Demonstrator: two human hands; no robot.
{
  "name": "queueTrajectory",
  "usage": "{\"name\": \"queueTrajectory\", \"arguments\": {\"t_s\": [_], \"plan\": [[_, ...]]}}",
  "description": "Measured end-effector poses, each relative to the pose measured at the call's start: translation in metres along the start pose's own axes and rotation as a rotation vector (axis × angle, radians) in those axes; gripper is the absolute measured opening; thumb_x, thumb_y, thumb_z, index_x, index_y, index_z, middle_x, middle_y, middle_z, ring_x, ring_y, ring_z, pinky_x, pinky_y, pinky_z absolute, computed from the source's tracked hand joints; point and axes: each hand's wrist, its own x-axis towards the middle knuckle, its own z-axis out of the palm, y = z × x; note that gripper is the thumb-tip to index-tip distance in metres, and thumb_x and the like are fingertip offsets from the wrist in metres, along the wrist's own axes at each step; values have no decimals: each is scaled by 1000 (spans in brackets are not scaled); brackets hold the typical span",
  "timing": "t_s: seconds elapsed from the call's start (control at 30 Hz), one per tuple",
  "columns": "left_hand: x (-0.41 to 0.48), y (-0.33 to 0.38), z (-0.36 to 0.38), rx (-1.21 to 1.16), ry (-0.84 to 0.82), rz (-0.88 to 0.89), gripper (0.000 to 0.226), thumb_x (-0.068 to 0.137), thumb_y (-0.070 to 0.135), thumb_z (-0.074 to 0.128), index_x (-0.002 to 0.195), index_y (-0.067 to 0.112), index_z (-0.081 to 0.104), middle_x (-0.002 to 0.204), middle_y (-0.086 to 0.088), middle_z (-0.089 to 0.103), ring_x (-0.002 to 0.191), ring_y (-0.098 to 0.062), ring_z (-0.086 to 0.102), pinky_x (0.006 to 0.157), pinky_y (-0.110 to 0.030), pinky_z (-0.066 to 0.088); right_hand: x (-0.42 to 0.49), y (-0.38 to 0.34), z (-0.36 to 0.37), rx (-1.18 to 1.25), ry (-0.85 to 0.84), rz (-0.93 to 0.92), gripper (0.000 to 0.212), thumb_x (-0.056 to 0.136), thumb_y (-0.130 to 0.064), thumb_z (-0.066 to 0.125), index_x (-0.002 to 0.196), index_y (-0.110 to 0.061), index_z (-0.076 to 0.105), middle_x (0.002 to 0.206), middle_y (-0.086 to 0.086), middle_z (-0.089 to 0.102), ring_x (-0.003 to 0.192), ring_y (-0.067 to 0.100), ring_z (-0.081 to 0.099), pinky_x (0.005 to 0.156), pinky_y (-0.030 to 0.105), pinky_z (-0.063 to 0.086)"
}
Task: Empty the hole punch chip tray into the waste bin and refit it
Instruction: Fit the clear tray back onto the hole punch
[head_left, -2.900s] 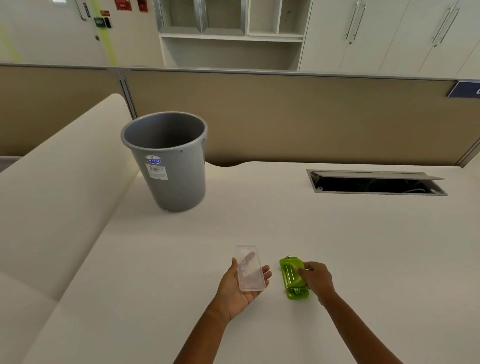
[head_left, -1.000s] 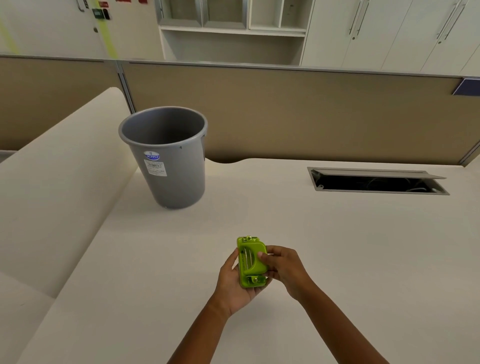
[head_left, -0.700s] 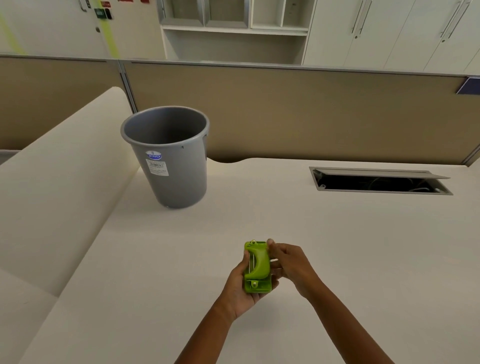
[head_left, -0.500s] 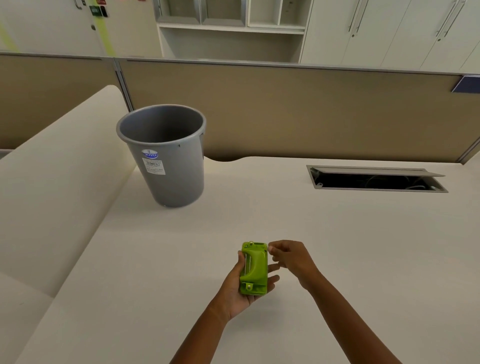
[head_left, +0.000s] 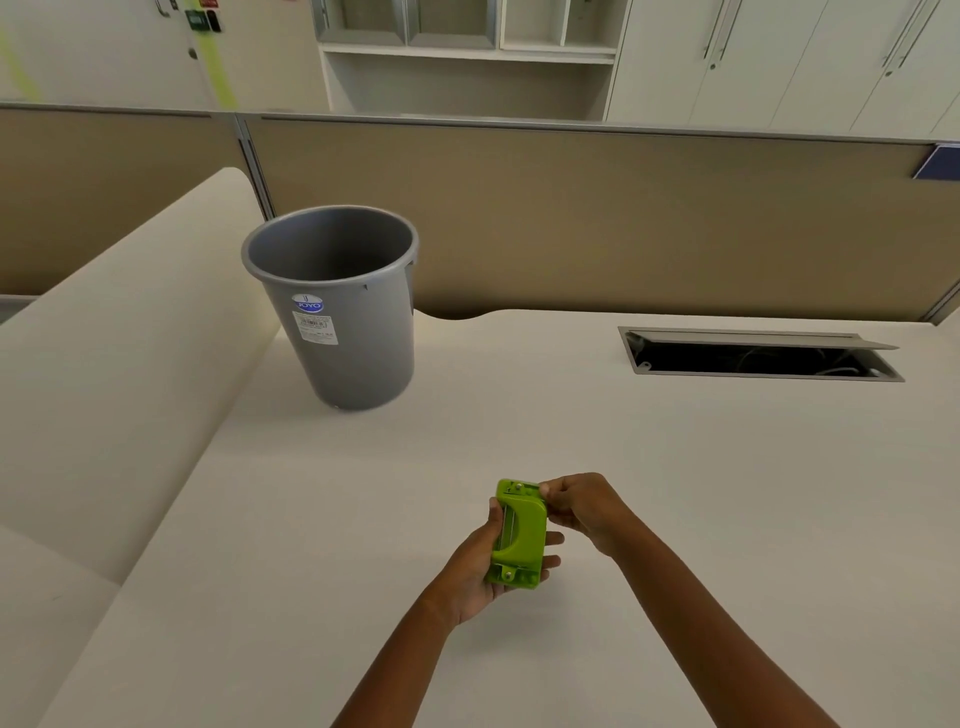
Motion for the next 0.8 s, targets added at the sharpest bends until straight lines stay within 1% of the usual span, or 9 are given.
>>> {"name": "queueTrajectory", "arguments": {"t_s": [0.1,0.2,0.3,0.37,0.4,0.53,0.6,0.73,0.8], "plan": [[3,0,1,16,8,18,58,95,50,13,111,20,60,95,-3,77,83,-20,73,73,-28,60,3,-2,2,-8,31,1,27,87,4,51,62,-4,57,67,11,56,64,17,54,64,21,48],[6,0,2,-21,38,48,57,96,49,16,105,17,62,89,-5,78,78,-20,74,69,-27,60,2,-4,1,-4,42,-32,25,86,4,53,63,-4,59,67,10,57,63,16,55,60,19,49],[11,-1,3,-94,83,85,51,96,46,24,100,13,63,81,-5,78,73,-18,73,65,-26,59,-3,-5,-4,24,-28,-63,11,86,-1,57,78,0,64,72,8,62,66,14,59,55,13,52],[12,-1,4,-118,122,96,46,95,46,28,98,15,62,74,-2,77,68,-13,71,61,-24,57,-6,-3,-7,45,-55,-71,13,87,-4,57,93,4,65,77,7,64,71,13,61,58,13,53],[13,-2,4,-136,131,105,44,95,46,28,97,17,62,71,0,76,65,-11,71,59,-22,57,-7,-1,-8,43,-59,-72,14,86,-6,58,94,2,66,78,6,65,72,13,62,59,14,53],[14,2,5,-215,132,144,47,96,45,23,99,18,61,72,0,77,62,-10,72,56,-21,58,-18,9,-3,2,-105,-62,7,83,-4,62,78,-6,67,75,6,67,69,13,65,60,15,54],[13,4,5,-192,127,156,48,96,45,21,101,19,61,74,1,77,63,-9,72,55,-21,57,-19,12,0,11,-88,-56,7,82,0,61,77,-2,66,73,9,66,67,16,64,58,15,56],[12,4,8,-131,145,171,49,97,44,20,102,20,61,75,4,76,65,-7,70,57,-20,55,-19,12,6,-12,15,-51,13,81,11,53,87,11,65,71,10,62,65,19,61,57,18,55],[11,2,10,-122,153,176,49,97,44,19,102,19,61,77,3,75,67,-7,70,58,-21,55,-19,12,10,-20,55,-52,20,79,15,48,72,4,64,70,10,61,64,20,59,57,21,52]]}}
